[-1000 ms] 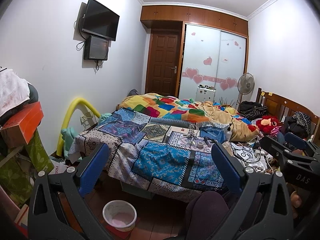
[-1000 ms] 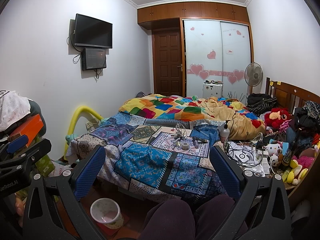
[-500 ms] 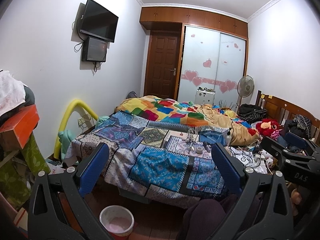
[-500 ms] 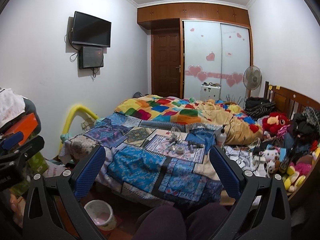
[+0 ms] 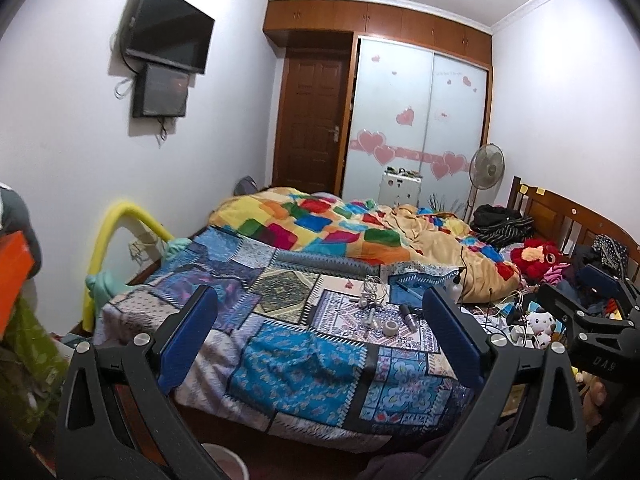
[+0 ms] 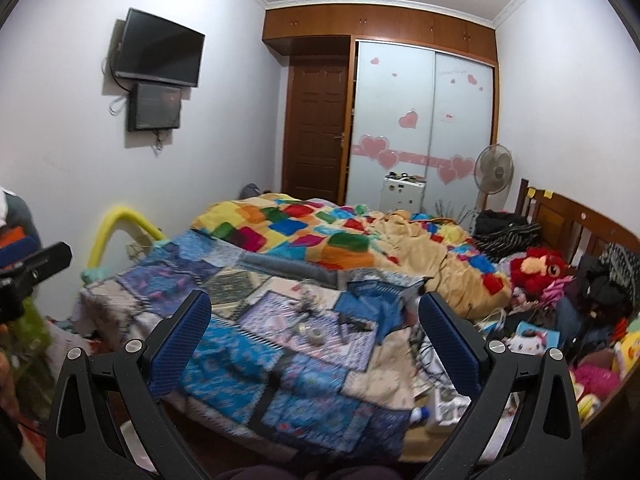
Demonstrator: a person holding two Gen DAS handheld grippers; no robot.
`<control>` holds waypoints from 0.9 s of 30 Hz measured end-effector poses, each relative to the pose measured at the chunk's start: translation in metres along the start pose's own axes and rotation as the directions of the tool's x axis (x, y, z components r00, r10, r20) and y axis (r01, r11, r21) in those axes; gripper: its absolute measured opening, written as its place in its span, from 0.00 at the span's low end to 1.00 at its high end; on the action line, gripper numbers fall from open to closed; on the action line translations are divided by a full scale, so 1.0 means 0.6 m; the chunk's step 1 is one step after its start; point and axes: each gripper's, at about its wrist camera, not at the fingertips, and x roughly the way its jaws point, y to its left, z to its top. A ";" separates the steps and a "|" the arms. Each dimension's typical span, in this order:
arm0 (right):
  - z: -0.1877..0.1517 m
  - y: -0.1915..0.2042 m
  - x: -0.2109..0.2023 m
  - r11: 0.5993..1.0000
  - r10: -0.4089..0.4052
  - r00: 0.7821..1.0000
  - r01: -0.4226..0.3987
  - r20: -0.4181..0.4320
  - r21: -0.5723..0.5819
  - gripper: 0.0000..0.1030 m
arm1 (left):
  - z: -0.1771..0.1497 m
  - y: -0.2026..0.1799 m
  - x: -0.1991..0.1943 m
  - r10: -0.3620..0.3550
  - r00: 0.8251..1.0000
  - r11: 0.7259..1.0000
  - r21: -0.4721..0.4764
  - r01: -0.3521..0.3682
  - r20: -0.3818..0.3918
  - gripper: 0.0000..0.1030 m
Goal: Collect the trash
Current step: 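Move both tools down toward the items on the quilt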
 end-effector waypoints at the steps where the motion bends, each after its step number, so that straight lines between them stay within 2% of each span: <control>1: 0.001 -0.005 0.013 1.000 -0.011 1.000 0.011 -0.003 -0.006 1.00 | 0.003 -0.002 0.017 -0.001 1.000 1.000 -0.002 0.001 -0.008 1.00; 8: -0.006 -0.051 0.118 1.000 -0.023 0.998 0.022 -0.066 -0.019 1.00 | 0.004 -0.016 0.168 -0.016 0.996 1.000 -0.017 0.015 -0.085 0.99; 13: -0.034 -0.091 0.216 1.000 -0.010 0.982 0.010 -0.189 -0.004 1.00 | -0.026 -0.025 0.290 0.002 0.986 1.000 -0.016 -0.004 -0.166 0.89; 15: -0.046 -0.104 0.251 1.000 0.008 0.970 -0.005 -0.243 0.010 1.00 | -0.045 -0.024 0.344 0.002 0.976 1.000 -0.021 -0.006 -0.219 0.85; 19: -0.075 -0.136 0.331 0.997 0.055 0.938 -0.033 -0.342 0.068 0.96 | -0.079 -0.021 0.438 -0.015 0.952 0.998 -0.065 -0.005 -0.306 0.84; 23: -0.103 -0.161 0.404 0.991 0.103 0.903 -0.056 -0.417 0.124 0.82 | -0.109 -0.029 0.522 -0.058 0.924 0.994 -0.104 0.020 -0.378 0.81; 27: -0.130 -0.178 0.465 0.978 0.163 0.868 -0.081 -0.469 0.190 0.72 | -0.130 -0.052 0.597 -0.075 0.900 0.996 -0.079 0.045 -0.430 0.76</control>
